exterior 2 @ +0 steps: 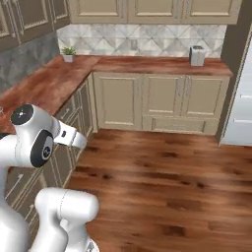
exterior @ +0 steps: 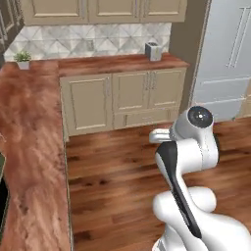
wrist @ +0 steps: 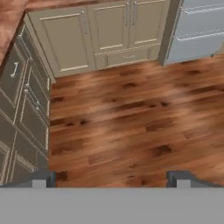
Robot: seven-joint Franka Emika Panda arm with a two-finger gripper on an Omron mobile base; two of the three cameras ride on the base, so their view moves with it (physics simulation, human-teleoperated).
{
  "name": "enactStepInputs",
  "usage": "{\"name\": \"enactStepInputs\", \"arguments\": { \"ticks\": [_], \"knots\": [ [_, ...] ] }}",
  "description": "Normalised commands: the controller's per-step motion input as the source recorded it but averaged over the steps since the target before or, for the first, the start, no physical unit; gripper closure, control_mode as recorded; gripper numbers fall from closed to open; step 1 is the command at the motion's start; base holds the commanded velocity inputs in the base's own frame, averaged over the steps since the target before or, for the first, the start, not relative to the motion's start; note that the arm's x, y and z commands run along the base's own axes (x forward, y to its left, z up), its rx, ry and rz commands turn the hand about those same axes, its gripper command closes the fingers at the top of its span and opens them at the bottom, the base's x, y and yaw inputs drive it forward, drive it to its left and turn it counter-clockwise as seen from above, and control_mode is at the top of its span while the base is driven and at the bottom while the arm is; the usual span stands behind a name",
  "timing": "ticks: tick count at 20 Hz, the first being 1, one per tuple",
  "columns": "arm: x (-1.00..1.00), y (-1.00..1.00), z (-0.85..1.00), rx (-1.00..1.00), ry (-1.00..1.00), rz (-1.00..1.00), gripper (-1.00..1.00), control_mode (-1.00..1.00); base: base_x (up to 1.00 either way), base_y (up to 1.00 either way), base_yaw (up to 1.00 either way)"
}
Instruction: Clear the mugs and bowl far away from the sink.
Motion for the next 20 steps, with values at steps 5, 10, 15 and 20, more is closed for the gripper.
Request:
{"name": "enactStepInputs", "arguments": {
  "ticks": [5,10,15,20],
  "knots": [
    [0.0,0.0,0.0,0.0,0.0,0.0,-1.0,1.0,-0.03,0.0,-1.0],
    [0.0,0.0,0.0,0.0,0.0,0.0,-1.0,1.0,-0.05,0.0,-1.0],
    [0.0,0.0,0.0,0.0,0.0,0.0,-1.0,1.0,-0.07,-0.06,-0.97],
    [0.0,0.0,0.0,0.0,0.0,0.0,-1.0,1.0,-0.18,-0.31,-0.77]
  ]
}}
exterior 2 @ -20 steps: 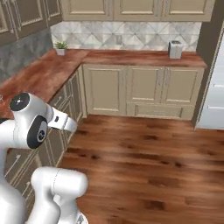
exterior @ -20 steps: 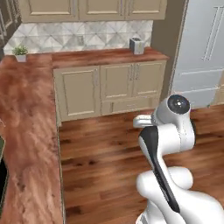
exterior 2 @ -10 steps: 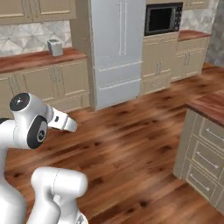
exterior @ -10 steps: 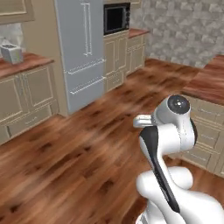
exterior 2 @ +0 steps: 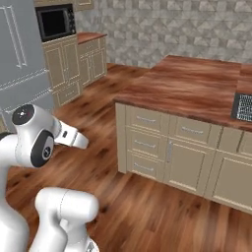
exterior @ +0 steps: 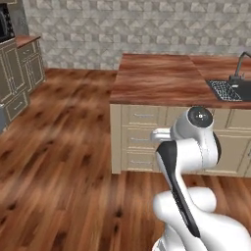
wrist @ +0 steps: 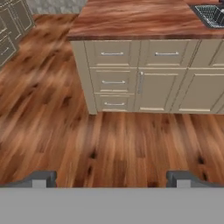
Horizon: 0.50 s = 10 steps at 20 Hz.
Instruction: Clear the mugs and bowl far away from the sink.
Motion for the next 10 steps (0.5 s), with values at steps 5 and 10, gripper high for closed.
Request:
{"name": "enactStepInputs", "arguments": {
  "ticks": [5,10],
  "knots": [
    [0.0,0.0,0.0,0.0,0.0,0.0,-1.0,1.0,0.04,-0.25,0.0],
    [0.0,0.0,0.0,0.0,0.0,0.0,-1.0,1.0,0.0,-1.0,0.0]
  ]
}}
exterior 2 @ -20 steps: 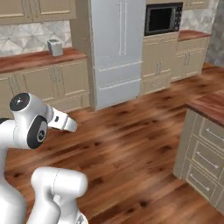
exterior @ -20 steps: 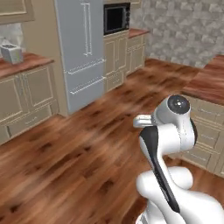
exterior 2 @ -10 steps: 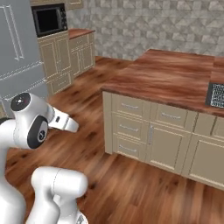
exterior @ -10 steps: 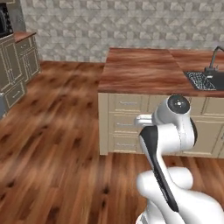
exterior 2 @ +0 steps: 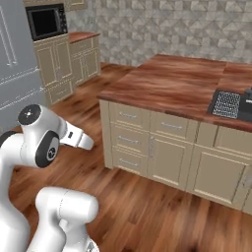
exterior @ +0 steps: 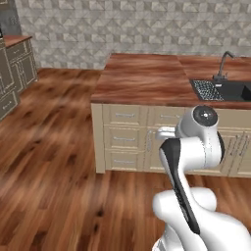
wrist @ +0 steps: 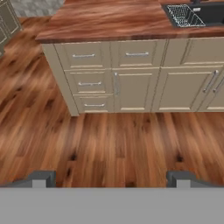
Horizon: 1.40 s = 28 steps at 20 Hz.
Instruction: Clear the mugs and bowl far away from the sink.
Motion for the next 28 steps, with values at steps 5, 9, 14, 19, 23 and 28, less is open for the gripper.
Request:
{"name": "enactStepInputs", "arguments": {
  "ticks": [5,9,14,19,23,28],
  "knots": [
    [0.0,0.0,0.0,0.0,0.0,0.0,-1.0,1.0,0.0,-1.0,-0.02],
    [0.0,0.0,0.0,0.0,0.0,0.0,-1.0,1.0,0.07,-1.0,-0.1],
    [0.0,0.0,0.0,0.0,0.0,0.0,-1.0,1.0,0.72,-1.0,-0.19],
    [0.0,0.0,0.0,0.0,0.0,0.0,-1.0,1.0,1.0,-1.0,-0.07],
    [0.0,0.0,0.0,0.0,0.0,0.0,-1.0,1.0,0.92,-1.0,-0.02],
    [0.0,0.0,0.0,0.0,0.0,0.0,-1.0,1.0,0.67,-1.0,-0.06]
  ]
}}
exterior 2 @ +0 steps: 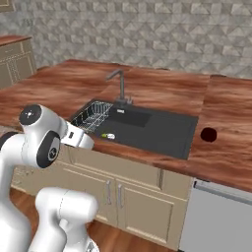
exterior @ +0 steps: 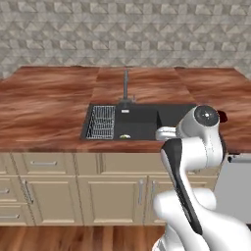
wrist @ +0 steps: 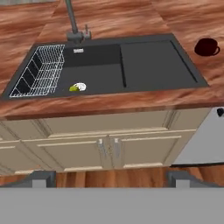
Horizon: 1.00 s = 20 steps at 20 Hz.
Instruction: Clear the mugs and bowl far away from the sink.
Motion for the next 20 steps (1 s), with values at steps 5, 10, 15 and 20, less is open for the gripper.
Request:
{"name": "enactStepInputs", "arguments": {
  "ticks": [5,10,15,20],
  "knots": [
    [0.0,0.0,0.0,0.0,0.0,0.0,-1.0,1.0,0.56,-1.0,-0.07],
    [0.0,0.0,0.0,0.0,0.0,0.0,-1.0,1.0,0.47,-1.0,-0.06],
    [0.0,0.0,0.0,0.0,0.0,0.0,-1.0,1.0,0.49,-1.0,-0.08],
    [0.0,0.0,0.0,0.0,0.0,0.0,-1.0,1.0,0.62,-0.9,0.09]
  ]
}}
